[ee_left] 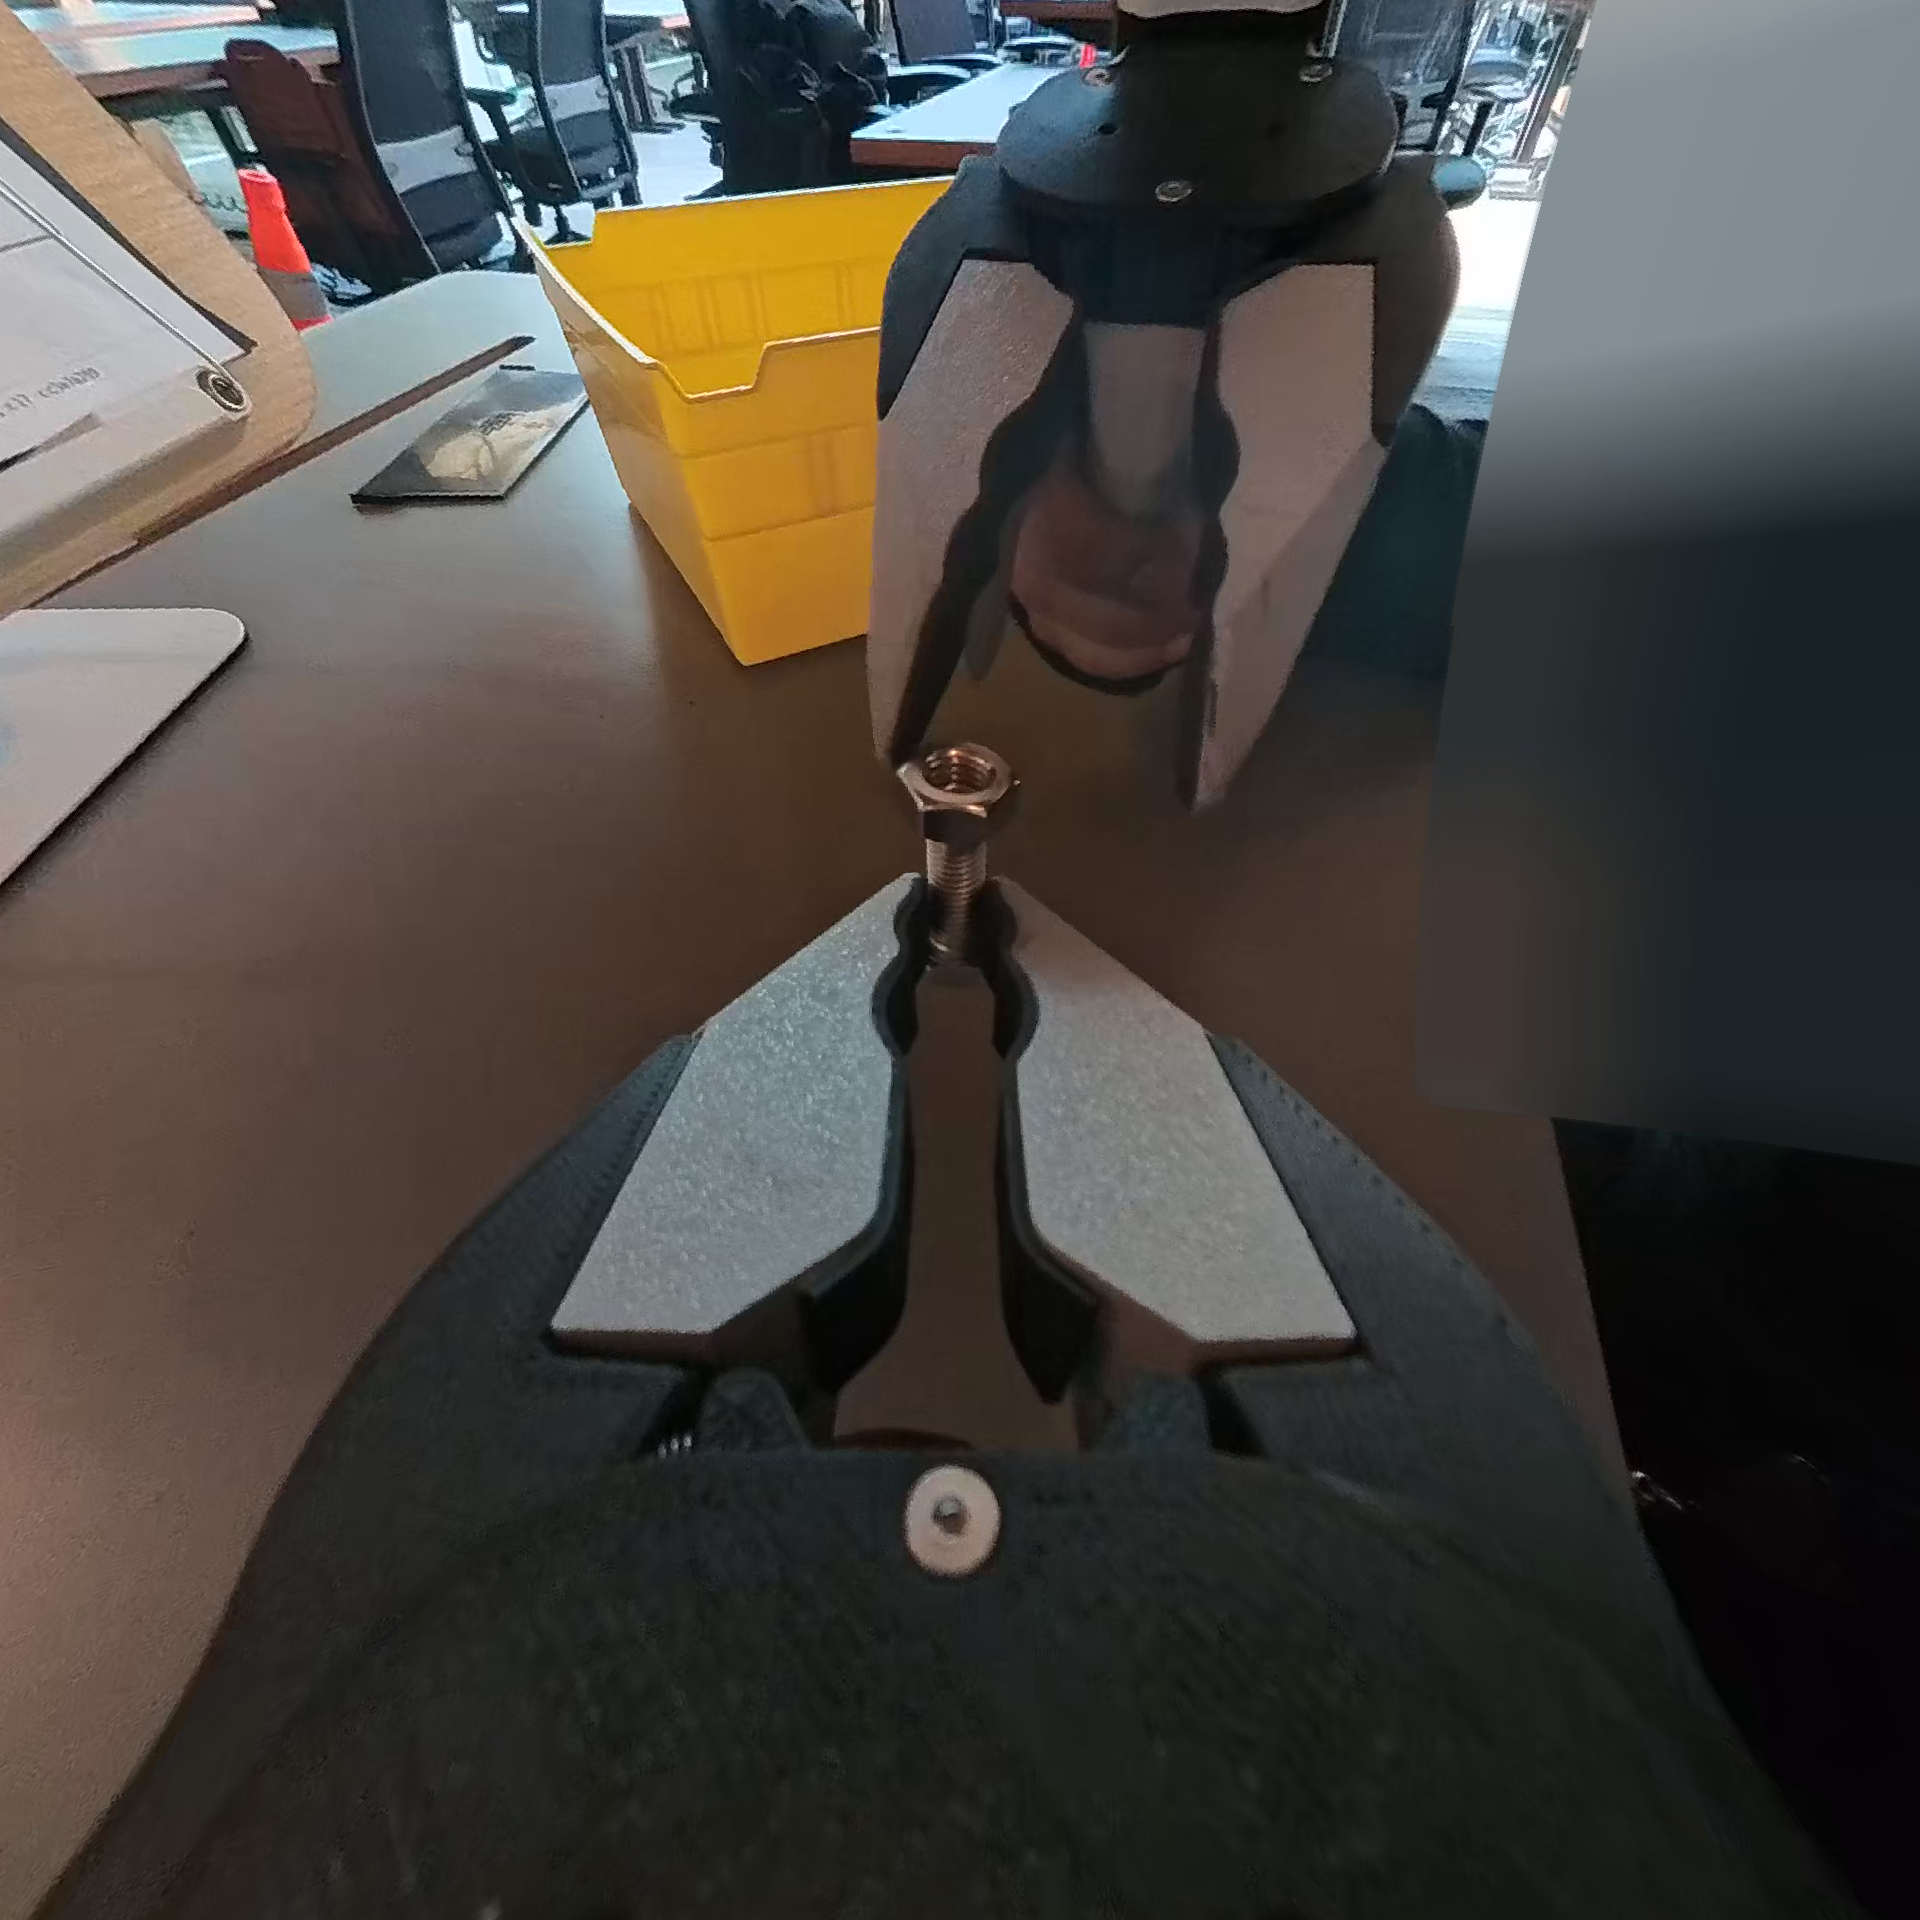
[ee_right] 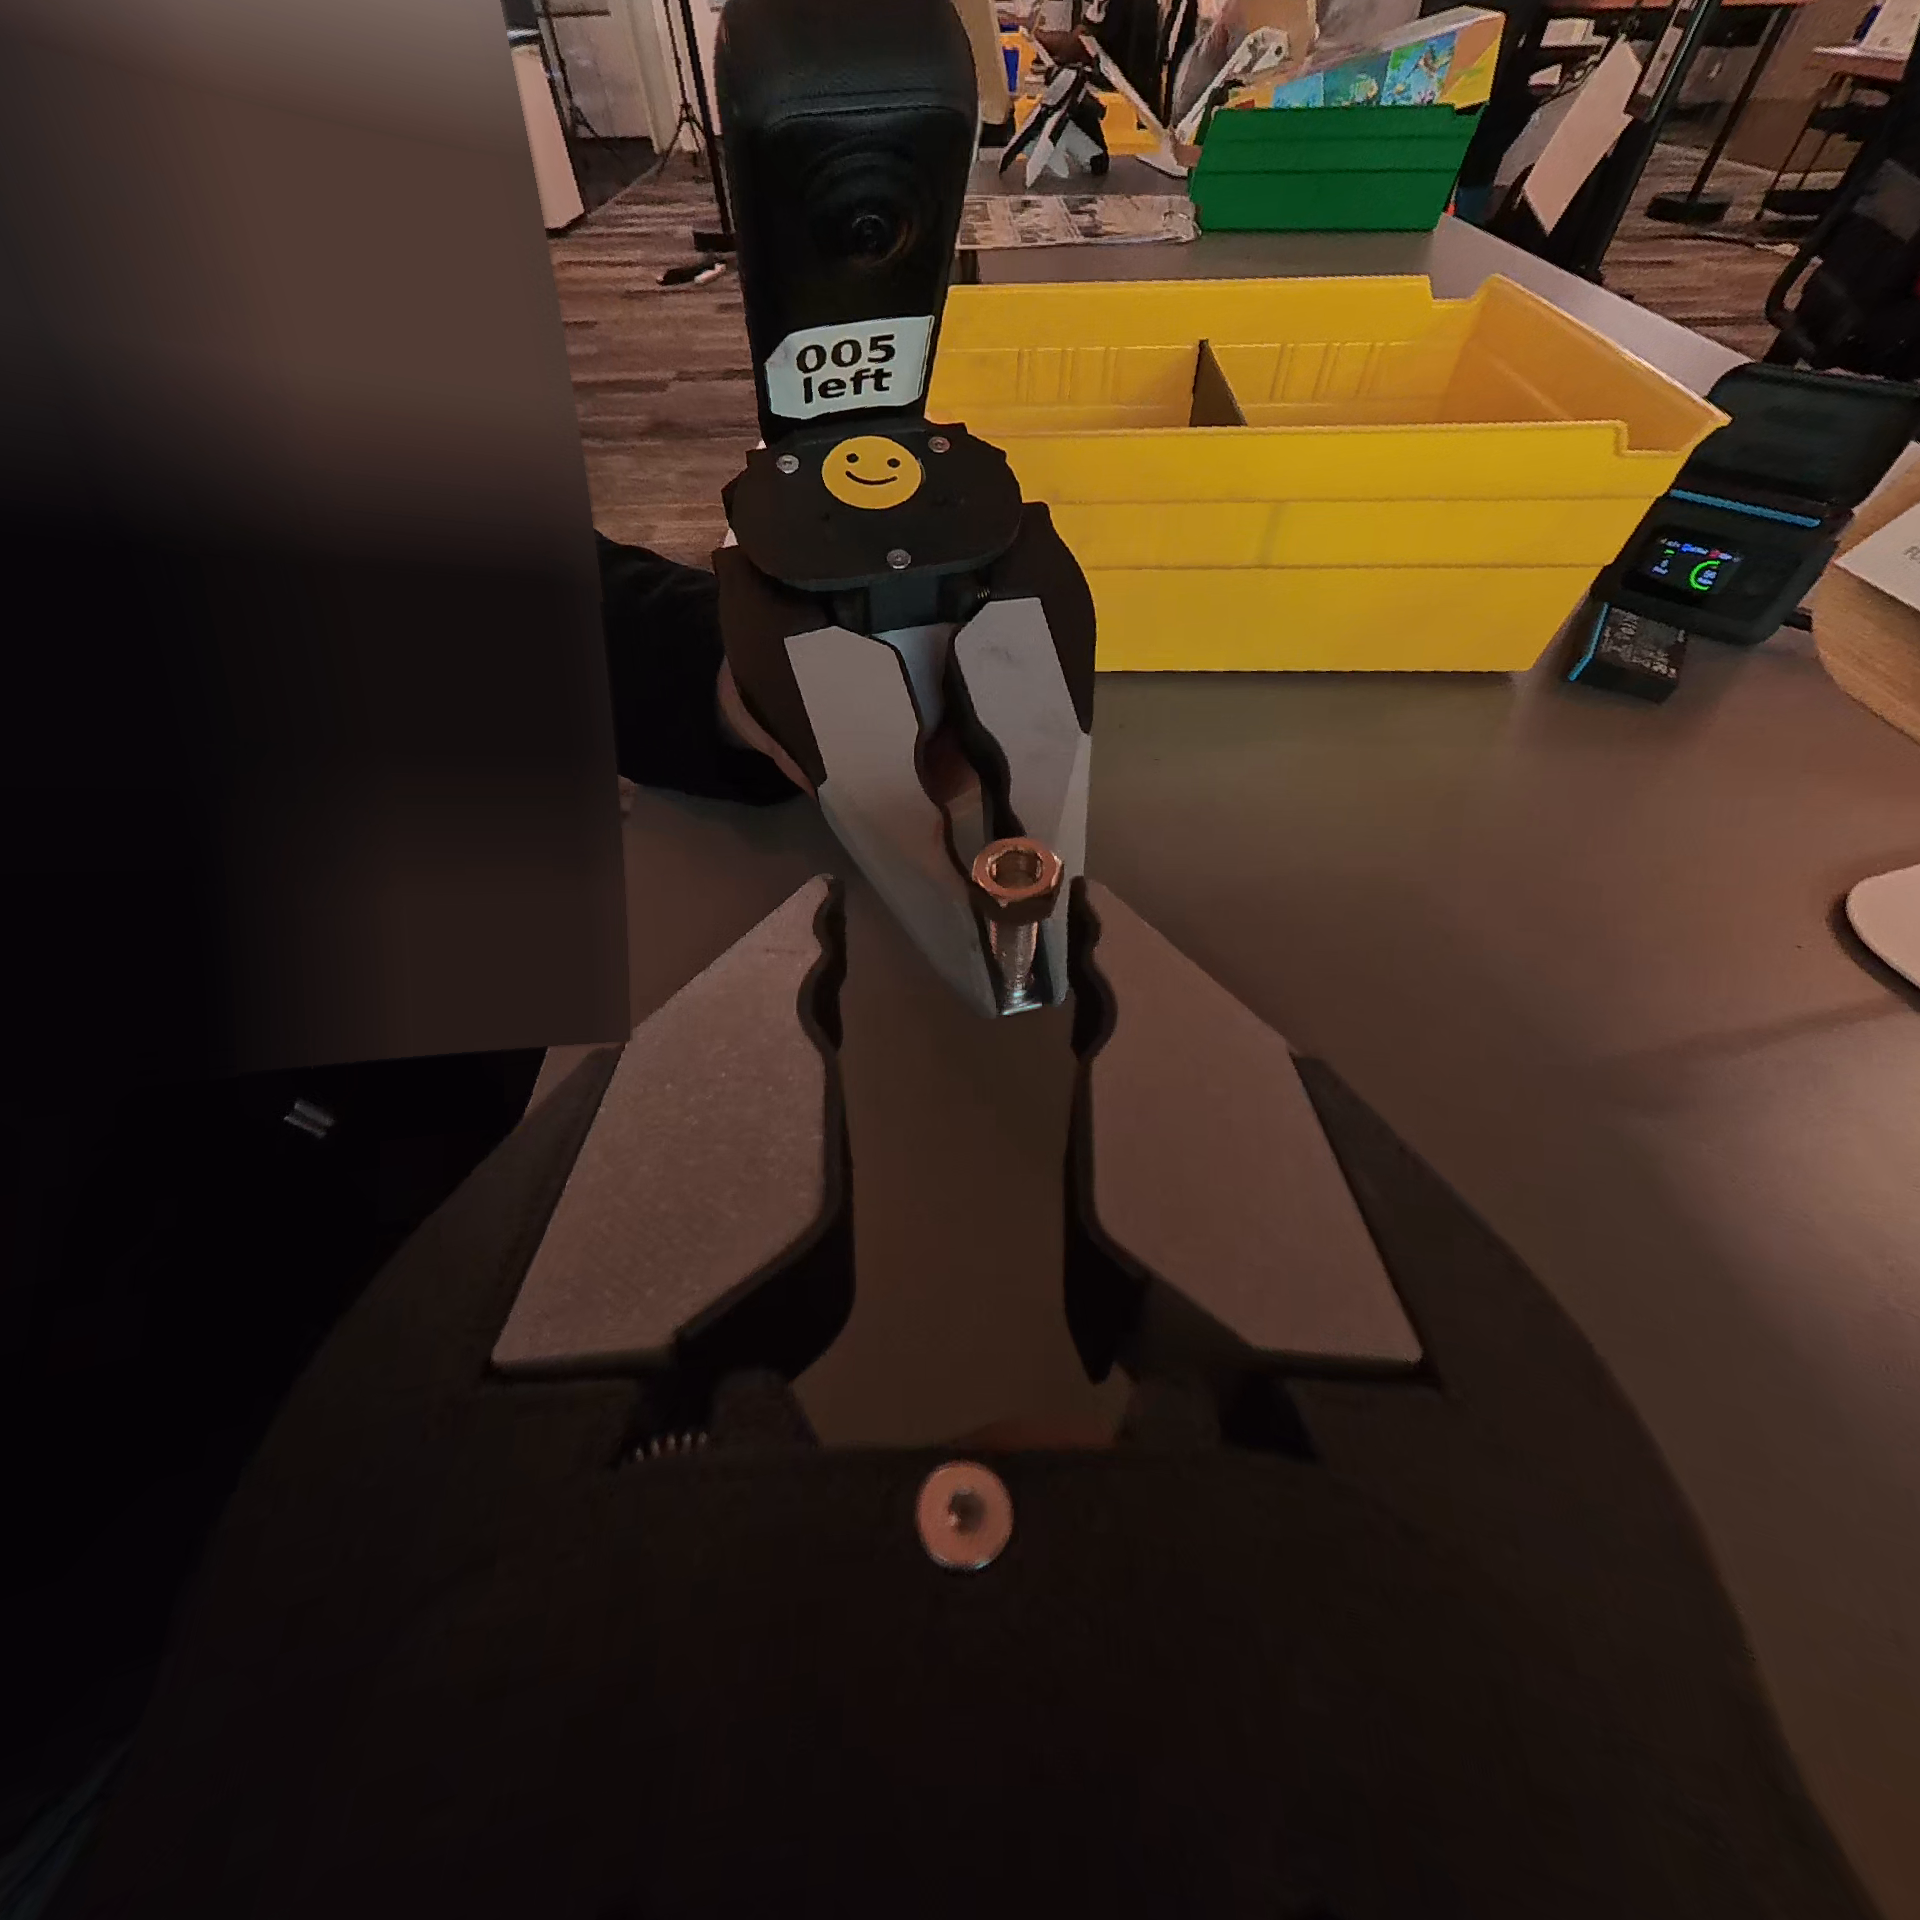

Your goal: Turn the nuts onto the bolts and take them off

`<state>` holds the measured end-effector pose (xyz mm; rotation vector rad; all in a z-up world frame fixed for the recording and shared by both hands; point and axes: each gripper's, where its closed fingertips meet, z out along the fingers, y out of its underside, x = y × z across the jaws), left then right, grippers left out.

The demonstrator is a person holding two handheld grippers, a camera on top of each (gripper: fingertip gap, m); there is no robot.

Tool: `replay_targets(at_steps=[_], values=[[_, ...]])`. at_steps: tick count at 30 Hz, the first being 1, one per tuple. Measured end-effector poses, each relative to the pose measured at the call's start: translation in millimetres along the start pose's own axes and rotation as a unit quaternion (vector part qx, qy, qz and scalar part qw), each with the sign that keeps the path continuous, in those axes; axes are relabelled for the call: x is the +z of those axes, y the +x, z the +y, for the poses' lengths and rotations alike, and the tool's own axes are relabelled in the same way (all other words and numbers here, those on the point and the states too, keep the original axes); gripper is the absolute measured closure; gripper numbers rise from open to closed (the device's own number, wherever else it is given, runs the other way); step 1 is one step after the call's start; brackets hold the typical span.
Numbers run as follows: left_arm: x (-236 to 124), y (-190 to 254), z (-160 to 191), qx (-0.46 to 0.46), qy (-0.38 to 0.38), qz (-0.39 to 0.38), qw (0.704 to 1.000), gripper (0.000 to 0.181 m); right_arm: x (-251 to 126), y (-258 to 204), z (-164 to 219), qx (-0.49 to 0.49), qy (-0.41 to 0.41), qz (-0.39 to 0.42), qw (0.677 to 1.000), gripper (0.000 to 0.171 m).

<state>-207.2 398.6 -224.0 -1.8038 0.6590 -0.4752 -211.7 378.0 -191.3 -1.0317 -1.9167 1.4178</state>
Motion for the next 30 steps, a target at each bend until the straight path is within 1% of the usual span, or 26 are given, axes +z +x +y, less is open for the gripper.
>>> replay_targets(at_steps=[4, 11, 18, 23, 30], values=[[0.9, 1.3, 0.2, 0.000, -0.002, 0.002, 1.000, 0.173, 4.8, -1.8, 0.9, -0.012, -0.009, 0.003, 1.000, 0.128], [0.6, 1.0, -0.7, -0.004, 0.002, 0.003, 1.000, 0.173, 0.6, -0.6, -1.6, -0.010, -0.002, 0.004, 1.000, 0.134], [-0.4, -1.9, -1.6, -0.013, 0.006, -0.001, 1.000, 0.173, -3.8, 5.5, -0.1, -0.008, -0.005, 0.021, 1.000, 0.134], [-0.3, -2.9, -1.5, -0.013, 0.005, -0.005, 1.000, 0.173, -2.6, 2.3, -2.4, -0.002, 0.000, 0.010, 1.000, 0.137], [-1.2, -4.4, -2.3, -0.018, 0.009, -0.006, 1.000, 0.173, -4.5, 4.9, -2.3, 0.001, 0.001, 0.016, 1.000, 0.137]])
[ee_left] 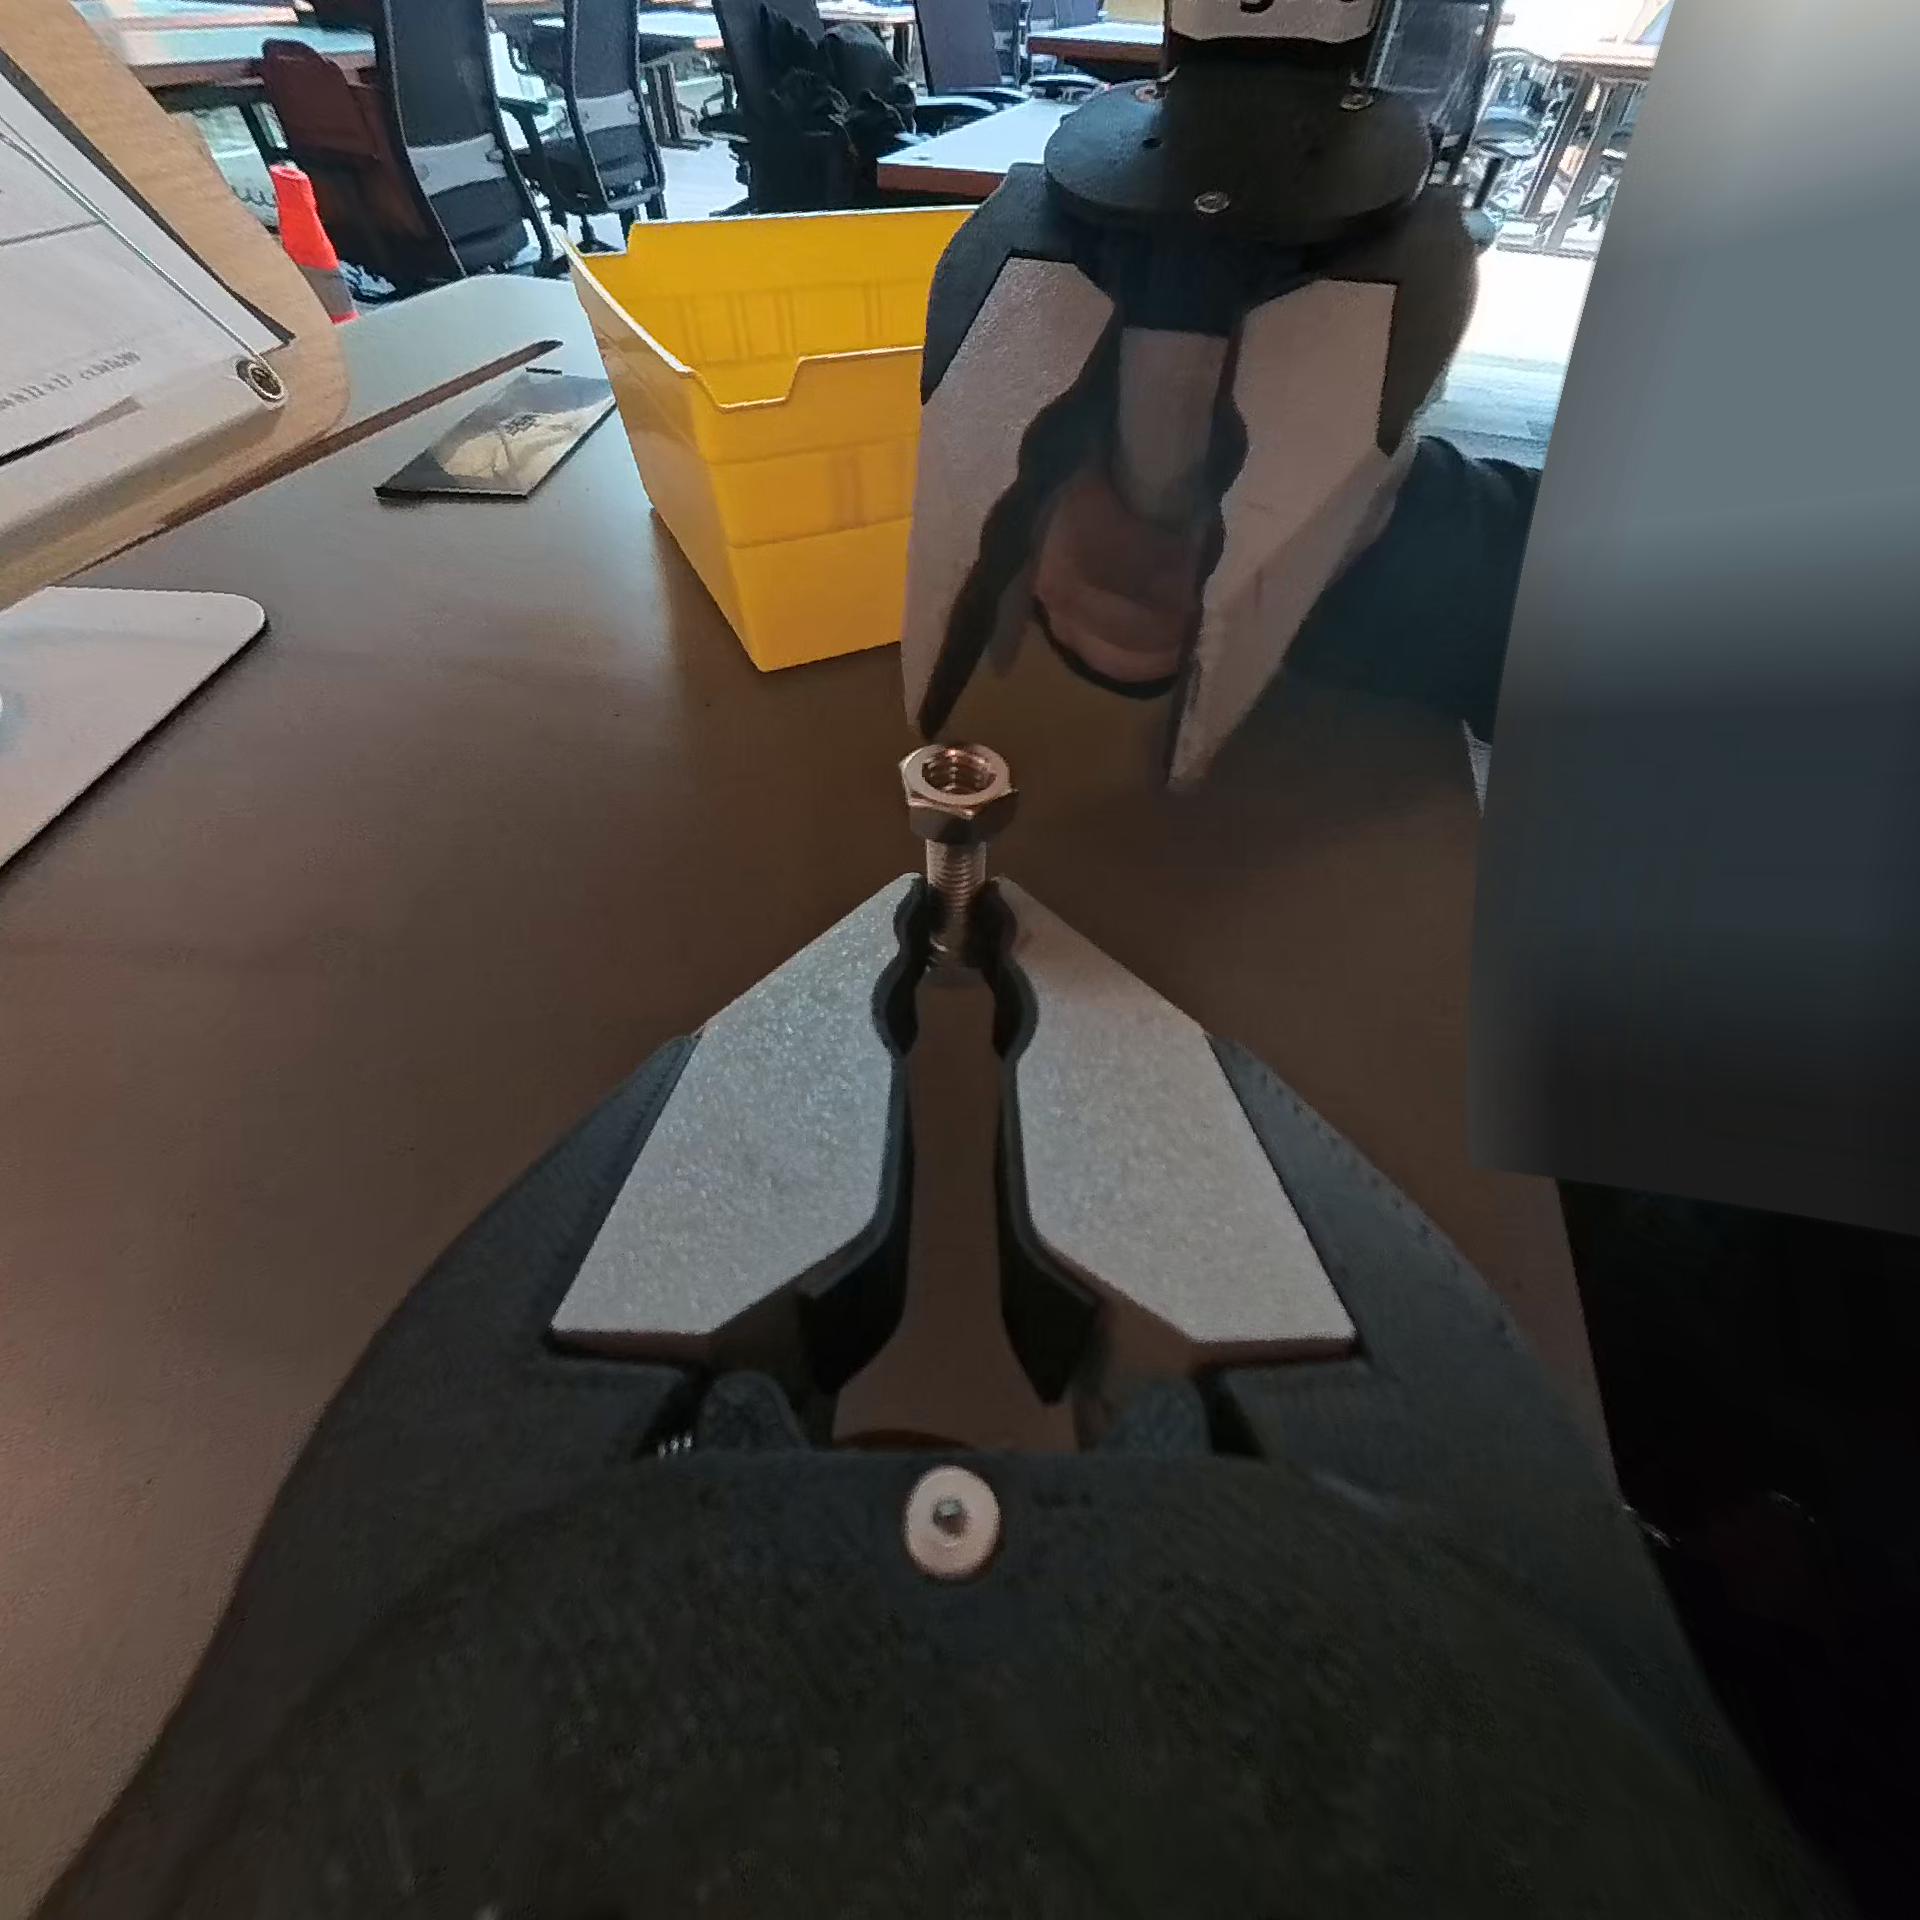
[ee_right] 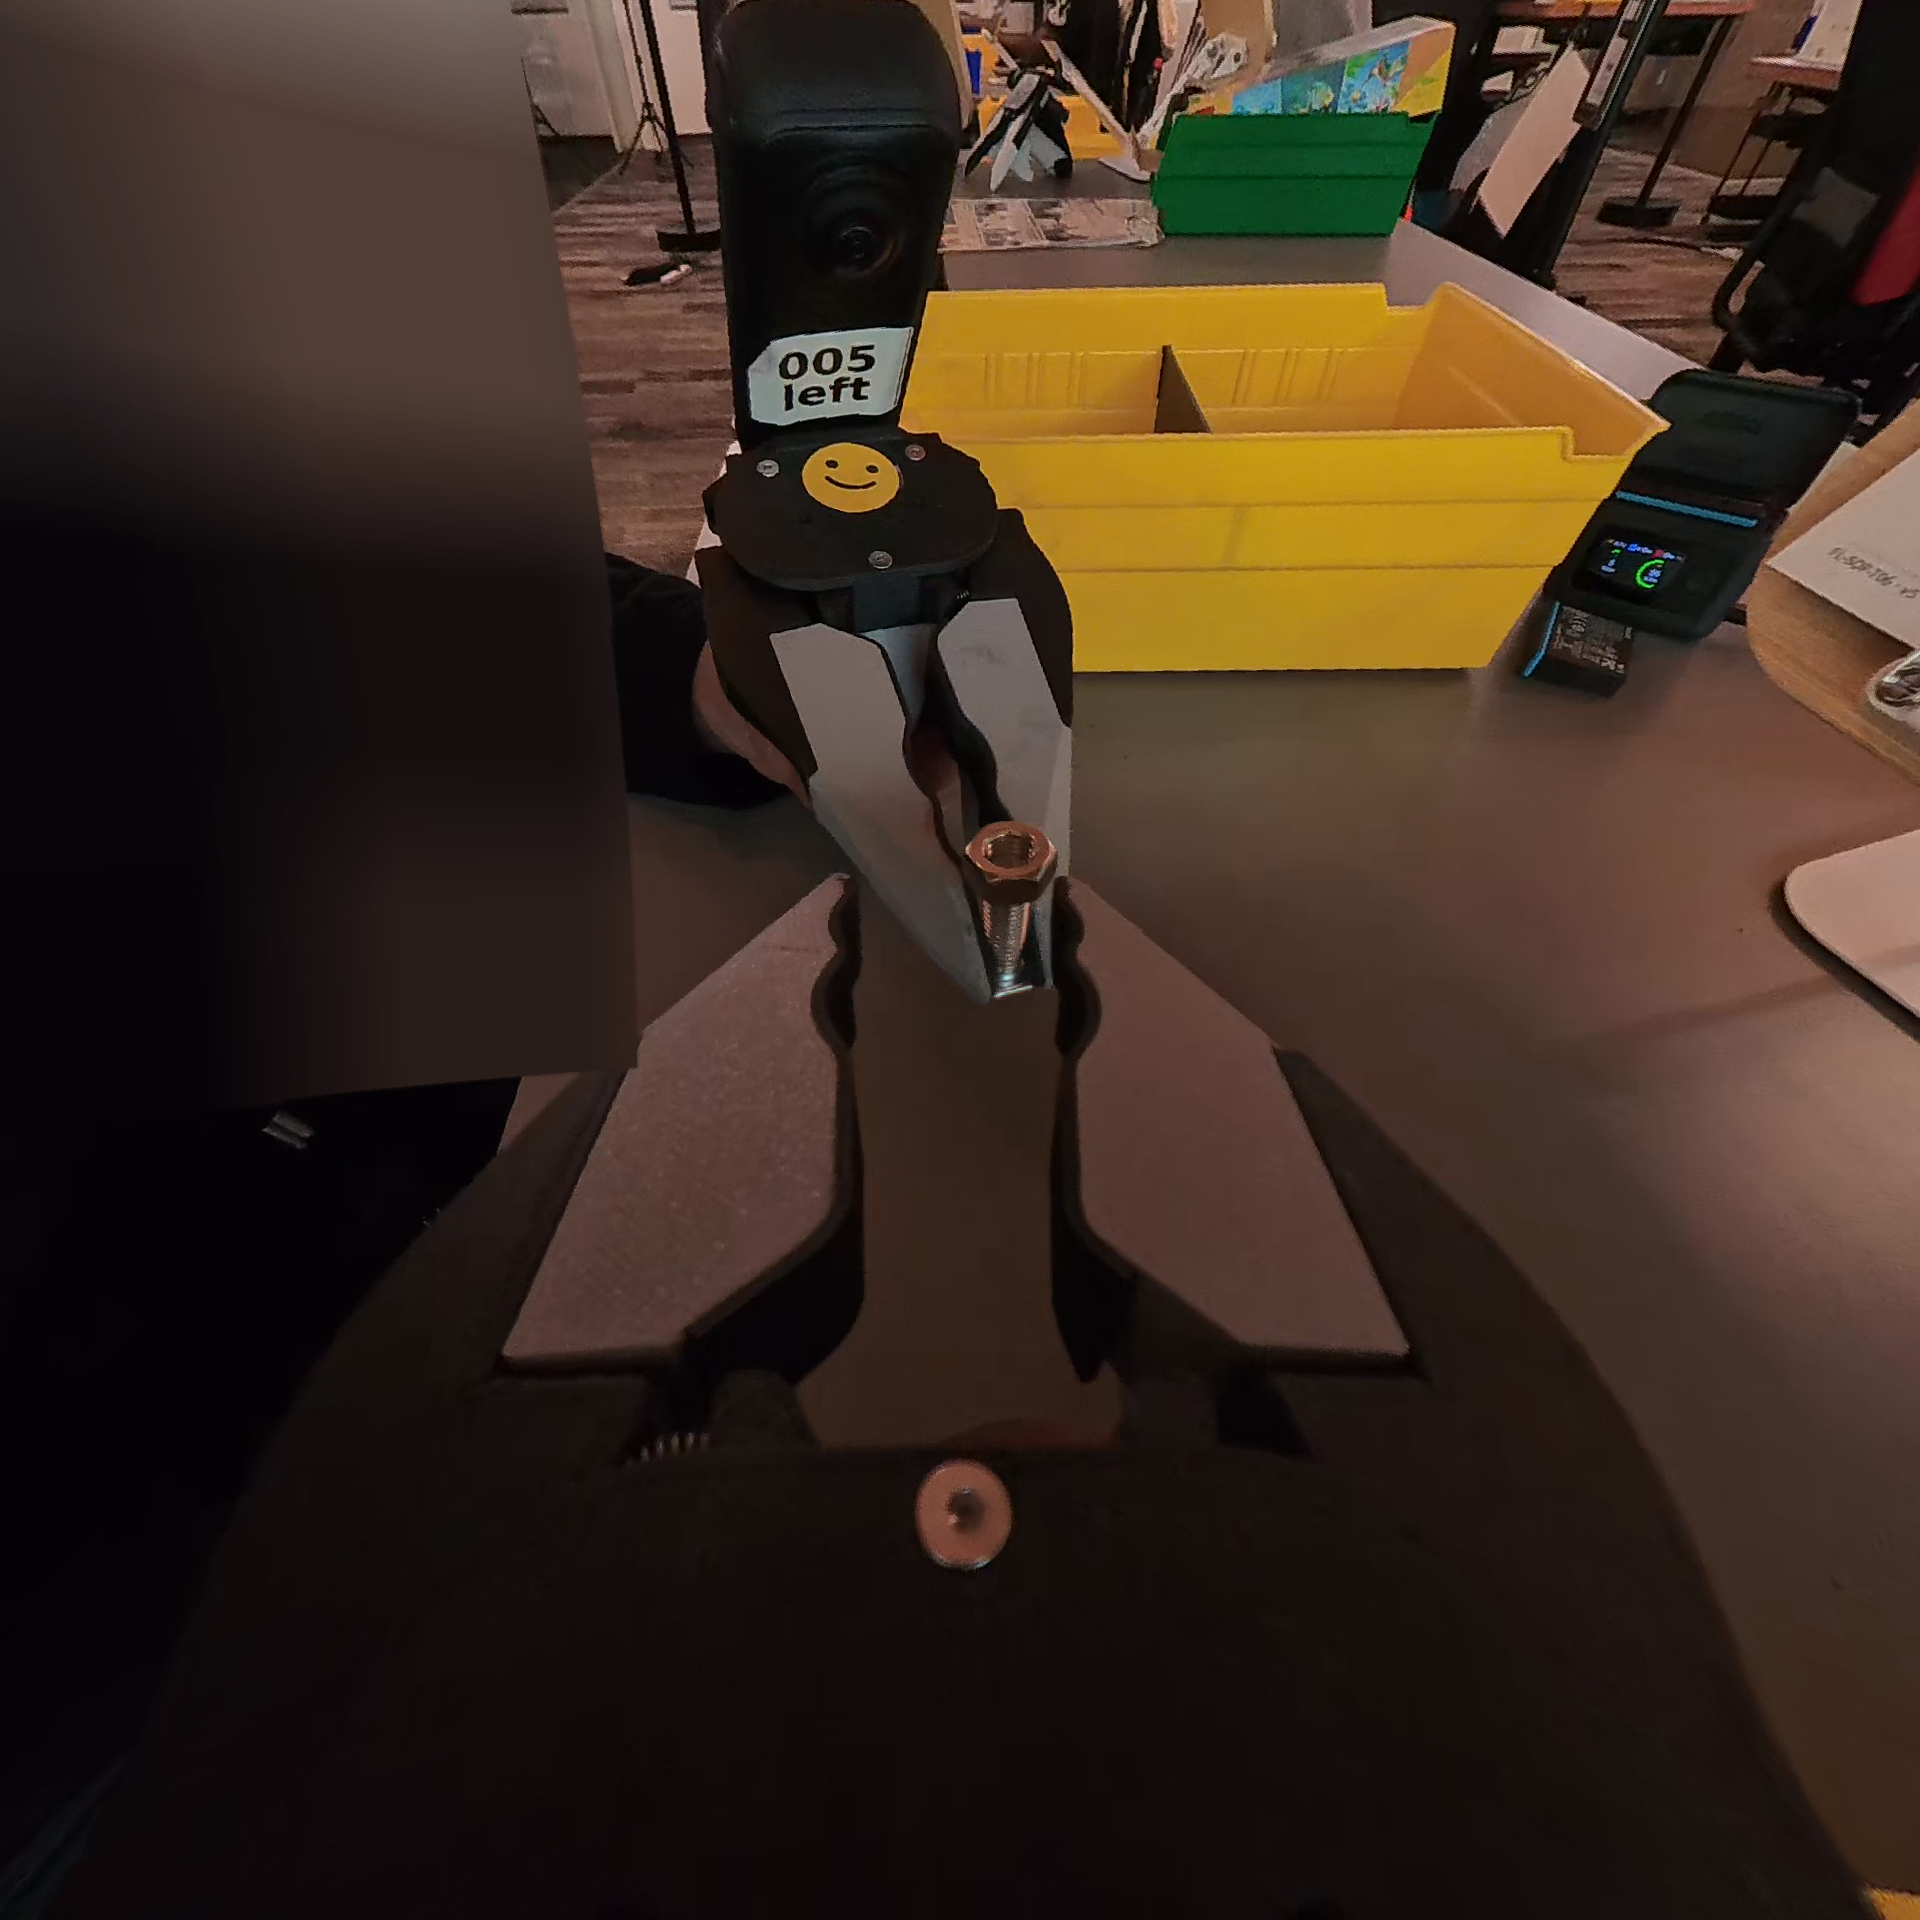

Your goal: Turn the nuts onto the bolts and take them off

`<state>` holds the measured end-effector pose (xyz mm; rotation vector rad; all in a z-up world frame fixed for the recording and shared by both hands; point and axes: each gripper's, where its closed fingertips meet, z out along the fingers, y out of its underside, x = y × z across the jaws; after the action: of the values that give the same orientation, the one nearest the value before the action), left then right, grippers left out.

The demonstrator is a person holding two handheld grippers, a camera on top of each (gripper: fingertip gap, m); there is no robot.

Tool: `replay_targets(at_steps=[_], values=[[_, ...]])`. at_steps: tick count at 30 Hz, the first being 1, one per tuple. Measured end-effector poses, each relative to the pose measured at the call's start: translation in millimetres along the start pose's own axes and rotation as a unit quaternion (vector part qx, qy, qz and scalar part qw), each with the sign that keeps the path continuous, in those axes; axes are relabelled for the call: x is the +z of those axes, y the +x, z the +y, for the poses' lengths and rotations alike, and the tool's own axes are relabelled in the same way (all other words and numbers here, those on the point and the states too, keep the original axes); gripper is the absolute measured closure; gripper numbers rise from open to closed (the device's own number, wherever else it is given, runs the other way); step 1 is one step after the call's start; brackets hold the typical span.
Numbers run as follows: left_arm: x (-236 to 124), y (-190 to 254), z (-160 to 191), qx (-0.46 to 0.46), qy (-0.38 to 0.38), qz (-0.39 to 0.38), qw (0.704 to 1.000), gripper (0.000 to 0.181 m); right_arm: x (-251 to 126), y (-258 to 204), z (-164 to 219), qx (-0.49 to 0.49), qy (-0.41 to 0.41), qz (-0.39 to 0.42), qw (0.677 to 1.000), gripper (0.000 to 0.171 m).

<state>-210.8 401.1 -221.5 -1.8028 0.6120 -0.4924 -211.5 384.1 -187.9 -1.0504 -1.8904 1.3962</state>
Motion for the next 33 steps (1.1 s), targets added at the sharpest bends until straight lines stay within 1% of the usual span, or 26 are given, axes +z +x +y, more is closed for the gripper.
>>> replay_targets(at_steps=[6, 12, 19, 25, 30, 33], values=[[0.4, -0.1, 0.4, 0.003, -0.002, -0.002, 1.000, 0.173, 3.4, -3.1, 0.7, -0.007, -0.005, -0.002, 1.000, 0.135], [-0.1, -1.5, 0.3, 0.001, -0.001, -0.004, 1.000, 0.173, -1.3, -0.4, -2.4, -0.004, 0.003, 0.004, 1.000, 0.138], [0.4, -1.6, 0.5, 0.005, -0.002, -0.008, 1.000, 0.173, 4.0, -2.5, 0.9, -0.008, -0.009, 0.003, 1.000, 0.134], [-1.5, -5.2, -0.1, -0.003, 0.001, -0.013, 1.000, 0.173, -0.2, 0.5, -2.0, -0.004, 0.001, 0.008, 1.000, 0.138], [2.0, 2.4, 0.3, 0.012, -0.003, -0.002, 1.000, 0.173, 6.2, 0.5, -0.9, 0.003, -0.006, 0.006, 1.000, 0.127], [1.0, -0.2, -0.3, 0.009, 0.000, -0.008, 1.000, 0.173, 8.3, -2.8, 1.2, -0.004, -0.012, 0.002, 1.000, 0.130]])
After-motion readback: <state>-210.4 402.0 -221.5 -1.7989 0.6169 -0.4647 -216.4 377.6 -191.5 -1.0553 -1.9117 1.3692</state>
